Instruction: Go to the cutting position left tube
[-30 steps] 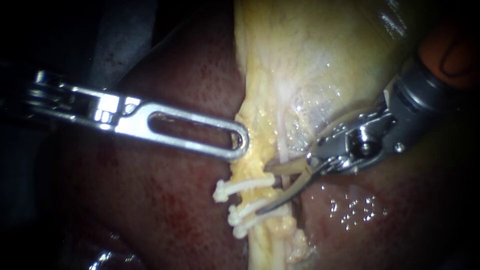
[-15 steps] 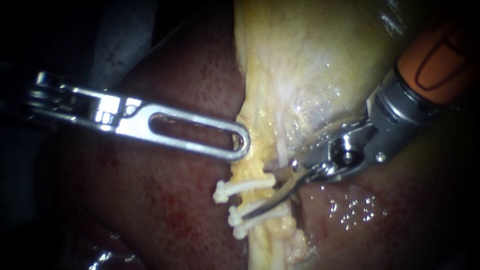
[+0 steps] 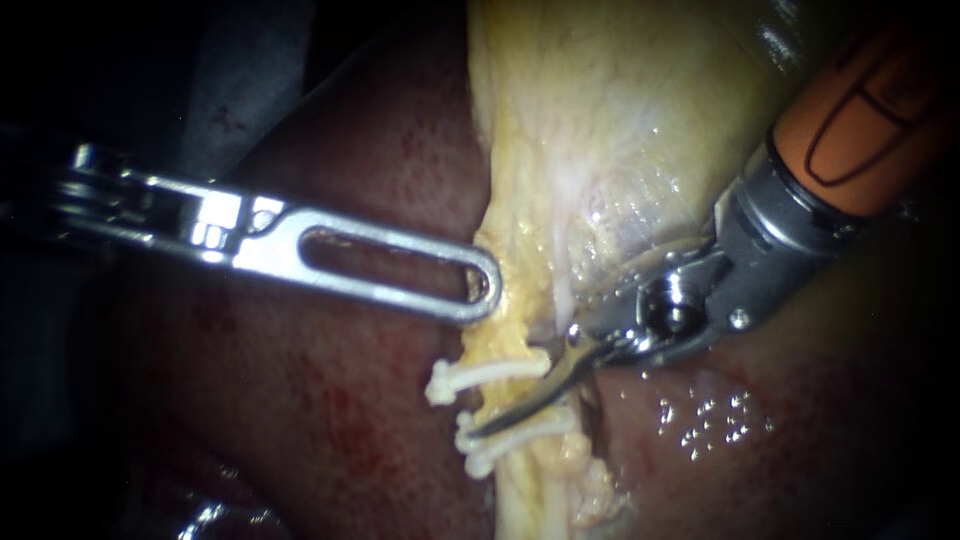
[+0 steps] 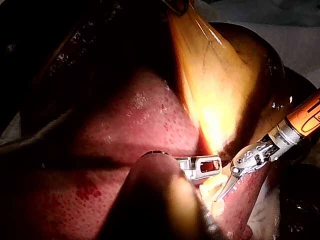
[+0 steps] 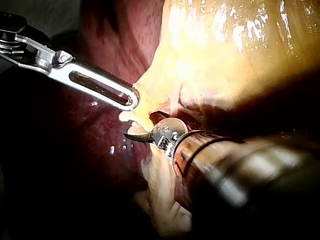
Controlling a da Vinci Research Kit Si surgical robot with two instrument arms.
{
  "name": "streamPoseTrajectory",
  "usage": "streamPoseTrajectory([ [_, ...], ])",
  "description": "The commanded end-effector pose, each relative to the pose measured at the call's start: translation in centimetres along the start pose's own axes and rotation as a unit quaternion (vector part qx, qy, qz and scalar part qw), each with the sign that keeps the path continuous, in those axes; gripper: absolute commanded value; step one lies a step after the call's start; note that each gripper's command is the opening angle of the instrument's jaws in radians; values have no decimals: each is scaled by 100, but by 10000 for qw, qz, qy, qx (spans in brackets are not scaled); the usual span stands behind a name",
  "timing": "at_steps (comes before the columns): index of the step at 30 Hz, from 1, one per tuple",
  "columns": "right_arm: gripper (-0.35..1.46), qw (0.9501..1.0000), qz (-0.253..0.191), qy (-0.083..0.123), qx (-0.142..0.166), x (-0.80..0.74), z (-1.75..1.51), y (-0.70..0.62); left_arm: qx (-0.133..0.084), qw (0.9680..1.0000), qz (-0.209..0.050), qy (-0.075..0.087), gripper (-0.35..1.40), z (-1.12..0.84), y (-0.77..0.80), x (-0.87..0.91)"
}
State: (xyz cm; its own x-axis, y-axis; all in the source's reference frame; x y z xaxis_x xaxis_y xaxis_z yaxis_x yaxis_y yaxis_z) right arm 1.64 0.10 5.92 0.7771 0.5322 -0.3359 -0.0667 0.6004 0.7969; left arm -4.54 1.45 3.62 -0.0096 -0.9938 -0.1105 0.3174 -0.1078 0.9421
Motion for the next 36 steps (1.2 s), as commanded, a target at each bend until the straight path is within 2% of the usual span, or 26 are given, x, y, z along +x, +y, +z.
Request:
streamPoseTrajectory([
  [1, 74, 10000, 5, 5, -10, 0, 1, 0, -1, 10000, 0, -3, -35, 0, 0, 0],
  [9, 68, 10000, 23, -8, -21, -6, 10, 2, -1, 10000, 0, -3, -35, 0, 0, 0],
  [36, 59, 10000, 54, 16, 9, -3, 6, 3, 5, 10000, -1, 8, -35, 1, -1, 1],
])
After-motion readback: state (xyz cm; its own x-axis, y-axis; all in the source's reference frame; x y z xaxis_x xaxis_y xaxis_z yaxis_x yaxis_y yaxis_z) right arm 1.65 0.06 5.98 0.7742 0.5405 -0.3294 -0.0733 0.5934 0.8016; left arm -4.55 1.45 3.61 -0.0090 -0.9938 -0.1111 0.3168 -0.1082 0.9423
